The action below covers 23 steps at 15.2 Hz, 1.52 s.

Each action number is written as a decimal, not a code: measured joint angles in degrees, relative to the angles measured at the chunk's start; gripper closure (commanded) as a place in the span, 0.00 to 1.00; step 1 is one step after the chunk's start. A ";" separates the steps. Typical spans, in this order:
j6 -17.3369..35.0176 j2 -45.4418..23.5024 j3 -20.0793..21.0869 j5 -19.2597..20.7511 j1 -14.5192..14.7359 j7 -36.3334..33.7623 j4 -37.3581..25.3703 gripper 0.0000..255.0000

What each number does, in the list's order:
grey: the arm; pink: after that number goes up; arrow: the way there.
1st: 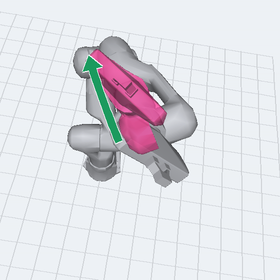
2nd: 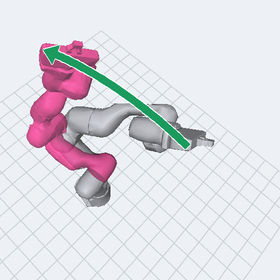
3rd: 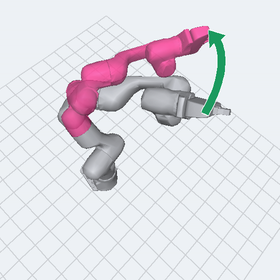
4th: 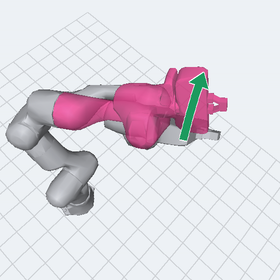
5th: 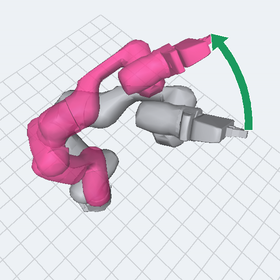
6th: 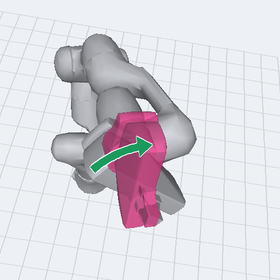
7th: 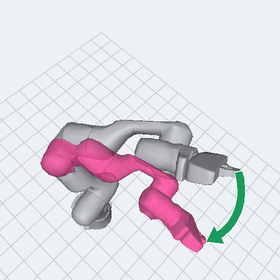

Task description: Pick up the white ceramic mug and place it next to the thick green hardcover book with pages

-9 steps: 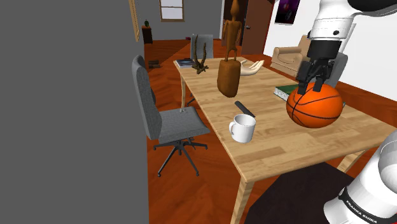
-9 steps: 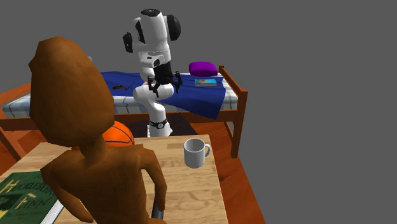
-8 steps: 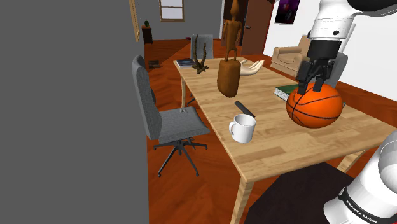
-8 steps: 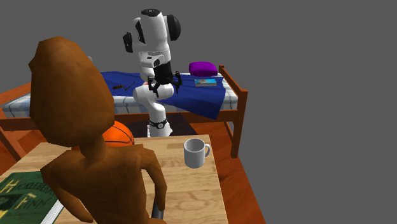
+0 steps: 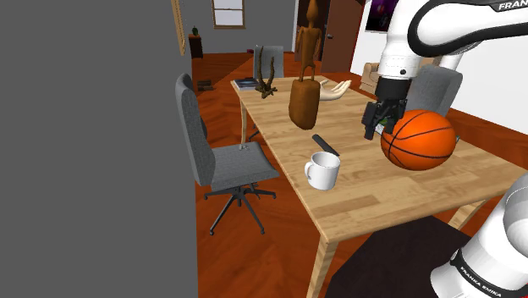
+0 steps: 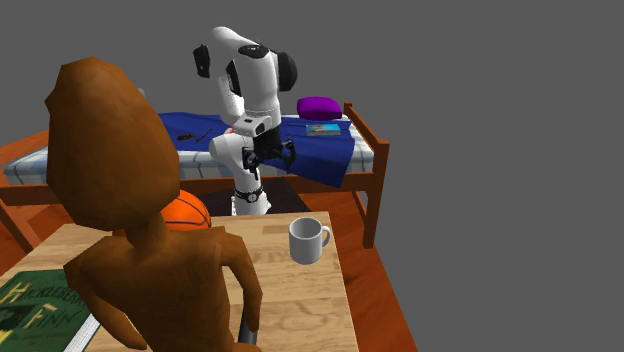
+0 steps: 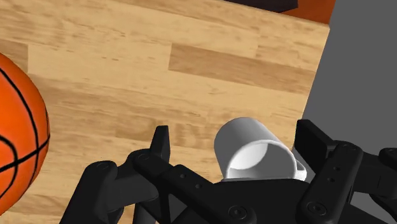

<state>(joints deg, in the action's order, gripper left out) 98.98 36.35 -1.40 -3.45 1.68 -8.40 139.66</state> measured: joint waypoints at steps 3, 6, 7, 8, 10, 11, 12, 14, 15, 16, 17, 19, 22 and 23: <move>6.08 -5.51 0.73 0.41 0.30 0.03 -0.20 0.00; 12.61 -11.06 0.99 1.22 0.25 0.57 0.09 0.00; 14.43 -12.86 1.24 1.43 0.33 0.45 -0.15 0.00; 16.65 -15.16 1.37 1.70 0.33 0.50 -0.44 0.00; 19.73 -18.96 1.71 2.30 0.38 0.35 -1.70 0.00; 21.50 -21.24 1.97 2.57 0.46 0.12 -2.44 0.00; 22.69 -22.64 2.09 2.76 0.50 0.01 -2.79 0.00; 24.24 -24.02 2.10 2.93 0.47 0.04 -2.74 0.00; 25.10 -24.36 2.18 2.93 0.52 -0.06 -2.25 0.00; 26.03 -24.77 2.11 2.97 0.46 0.06 -1.75 0.00; 26.81 -25.17 2.11 2.98 0.45 0.06 -1.37 0.00; 28.69 -26.13 2.12 2.99 0.45 0.07 -0.45 0.00; 29.66 -26.70 2.11 2.99 0.45 0.08 -0.07 0.00; 29.75 -26.75 2.12 2.99 0.46 0.07 -0.04 0.00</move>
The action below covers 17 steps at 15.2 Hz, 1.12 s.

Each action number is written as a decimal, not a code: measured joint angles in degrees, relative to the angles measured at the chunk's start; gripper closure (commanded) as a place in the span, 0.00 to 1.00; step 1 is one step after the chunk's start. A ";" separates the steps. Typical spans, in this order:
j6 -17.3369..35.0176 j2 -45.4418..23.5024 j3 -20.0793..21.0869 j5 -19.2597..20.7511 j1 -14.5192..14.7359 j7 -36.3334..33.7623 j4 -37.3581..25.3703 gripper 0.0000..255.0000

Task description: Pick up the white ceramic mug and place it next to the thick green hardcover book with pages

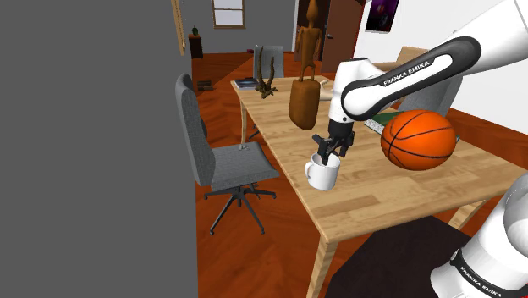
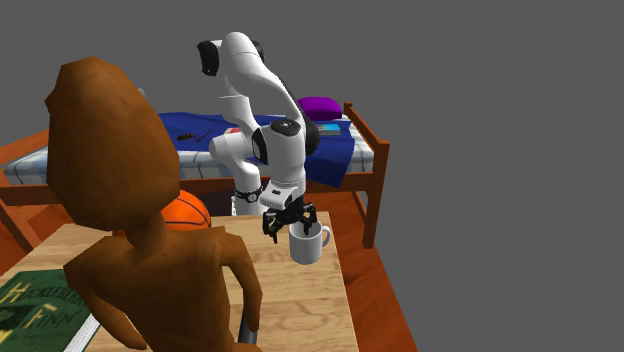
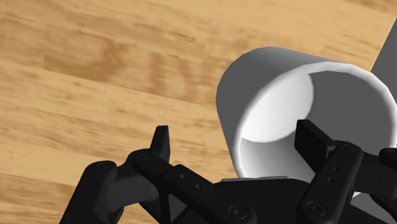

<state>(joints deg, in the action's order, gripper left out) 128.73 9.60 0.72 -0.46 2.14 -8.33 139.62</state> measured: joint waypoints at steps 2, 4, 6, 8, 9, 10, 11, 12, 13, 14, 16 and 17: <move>0.05 -0.04 0.00 0.00 0.00 -0.01 0.01 0.00; 0.06 -0.04 0.01 0.00 0.00 -0.01 0.01 1.00; 0.06 -0.04 0.00 0.00 0.00 -0.01 0.01 1.00; 0.05 -0.03 0.00 0.01 0.00 0.00 0.00 1.00; 0.06 -0.03 0.00 0.01 0.00 0.00 0.00 1.00; 0.06 -0.03 0.00 0.00 0.00 0.00 0.00 1.00; 0.07 -0.02 -0.01 0.00 0.00 0.00 0.00 1.00; 0.07 -0.02 -0.01 0.00 0.00 0.00 0.00 1.00; 0.07 -0.02 -0.01 0.00 0.00 0.00 0.01 1.00; 0.07 -0.02 -0.01 0.00 0.00 0.00 0.00 1.00; -0.84 0.45 0.02 -0.01 0.02 -0.04 -0.40 1.00; -1.52 0.88 -0.01 0.00 0.00 0.02 -0.65 1.00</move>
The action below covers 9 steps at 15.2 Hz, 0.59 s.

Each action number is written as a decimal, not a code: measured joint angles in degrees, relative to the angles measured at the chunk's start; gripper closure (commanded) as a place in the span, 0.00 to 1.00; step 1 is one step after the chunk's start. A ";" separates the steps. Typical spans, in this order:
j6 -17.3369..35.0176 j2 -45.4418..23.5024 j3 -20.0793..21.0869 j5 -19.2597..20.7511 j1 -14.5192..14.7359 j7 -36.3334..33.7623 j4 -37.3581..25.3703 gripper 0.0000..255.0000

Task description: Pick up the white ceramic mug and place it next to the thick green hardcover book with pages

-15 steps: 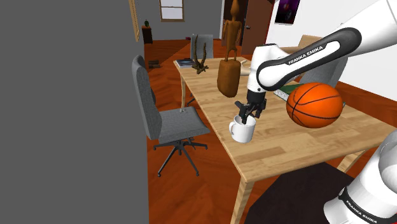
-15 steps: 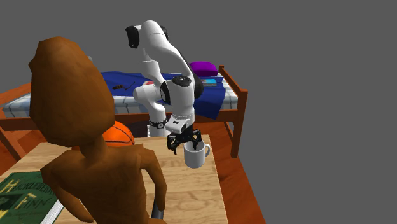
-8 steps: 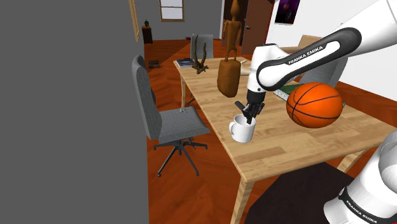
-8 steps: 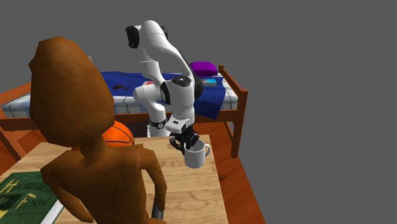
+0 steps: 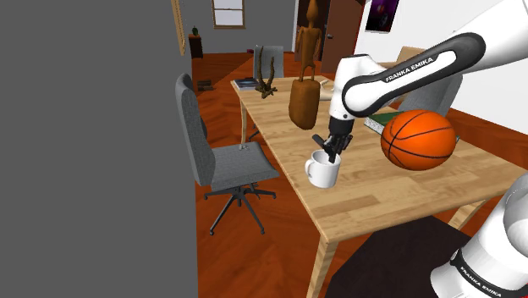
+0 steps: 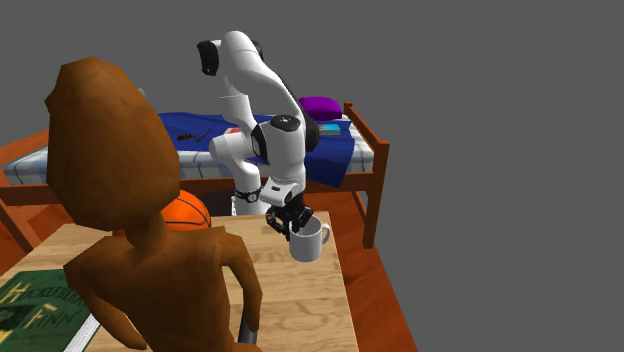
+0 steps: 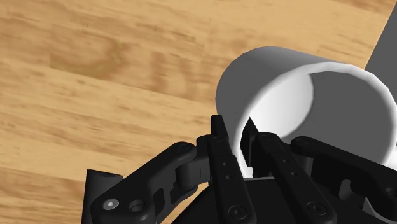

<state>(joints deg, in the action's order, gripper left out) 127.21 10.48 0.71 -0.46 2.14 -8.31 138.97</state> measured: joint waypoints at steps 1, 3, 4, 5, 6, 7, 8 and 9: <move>-0.80 0.34 -0.03 0.00 -0.02 0.05 -0.46 1.00; -2.52 1.20 -0.02 0.00 -0.01 0.00 -1.33 1.00; -3.38 1.72 0.01 0.00 0.01 -0.03 -1.67 1.00; -4.17 2.02 0.03 -0.01 0.03 -0.07 -2.15 1.00; -4.97 2.40 -0.04 0.01 -0.02 0.03 -2.58 1.00; -5.69 2.77 0.00 -0.01 0.01 -0.04 -2.92 1.00; -6.51 3.12 -0.01 0.00 0.00 -0.03 -3.38 1.00; -7.38 3.38 0.01 -0.01 0.02 -0.07 -4.00 1.00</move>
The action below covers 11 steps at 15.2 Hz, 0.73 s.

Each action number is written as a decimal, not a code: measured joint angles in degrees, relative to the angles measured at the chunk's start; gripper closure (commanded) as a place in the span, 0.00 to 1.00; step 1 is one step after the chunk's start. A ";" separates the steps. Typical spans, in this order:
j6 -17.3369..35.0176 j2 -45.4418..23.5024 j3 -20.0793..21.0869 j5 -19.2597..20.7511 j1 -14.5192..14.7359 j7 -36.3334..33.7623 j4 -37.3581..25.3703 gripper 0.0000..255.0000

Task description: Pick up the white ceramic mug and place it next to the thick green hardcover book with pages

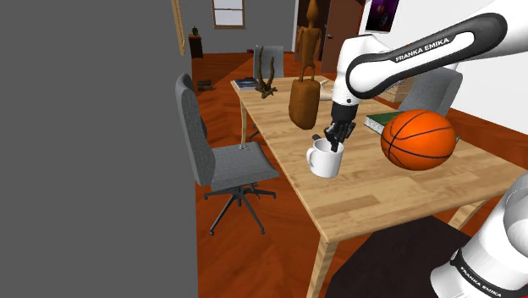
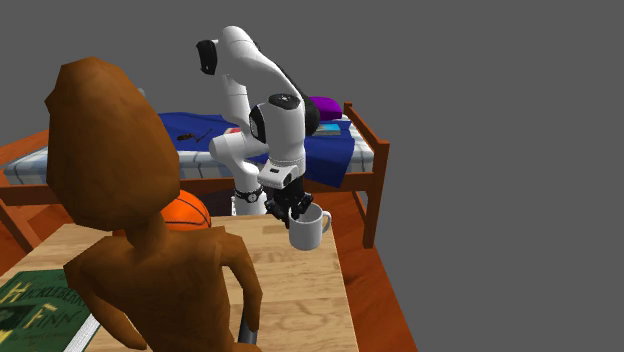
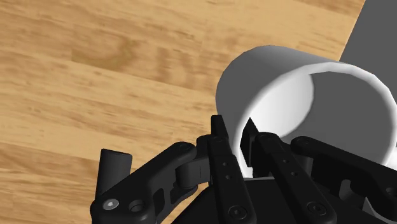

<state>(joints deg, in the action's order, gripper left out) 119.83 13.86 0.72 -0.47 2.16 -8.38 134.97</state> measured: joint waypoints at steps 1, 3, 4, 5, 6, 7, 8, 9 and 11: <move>-0.80 0.18 -0.01 0.01 -0.01 0.01 -0.62 1.00; -2.51 0.80 -0.03 0.01 -0.02 0.01 -1.71 1.00; -3.26 1.10 -0.02 0.01 -0.01 0.00 -2.16 1.00; -4.09 1.20 -0.06 0.02 -0.04 0.06 -2.89 1.00; -4.81 1.52 -0.05 0.01 -0.03 0.03 -3.28 1.00; -5.58 1.78 -0.07 0.02 -0.04 0.06 -3.80 1.00; -6.46 1.92 -0.11 0.03 -0.07 0.12 -4.54 1.00; -7.32 2.26 -0.07 0.02 -0.04 0.05 -5.06 1.00; -8.76 2.48 -0.13 0.05 -0.08 0.14 -6.28 1.00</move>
<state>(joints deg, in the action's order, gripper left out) 111.07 16.34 0.59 -0.42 2.08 -8.25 128.69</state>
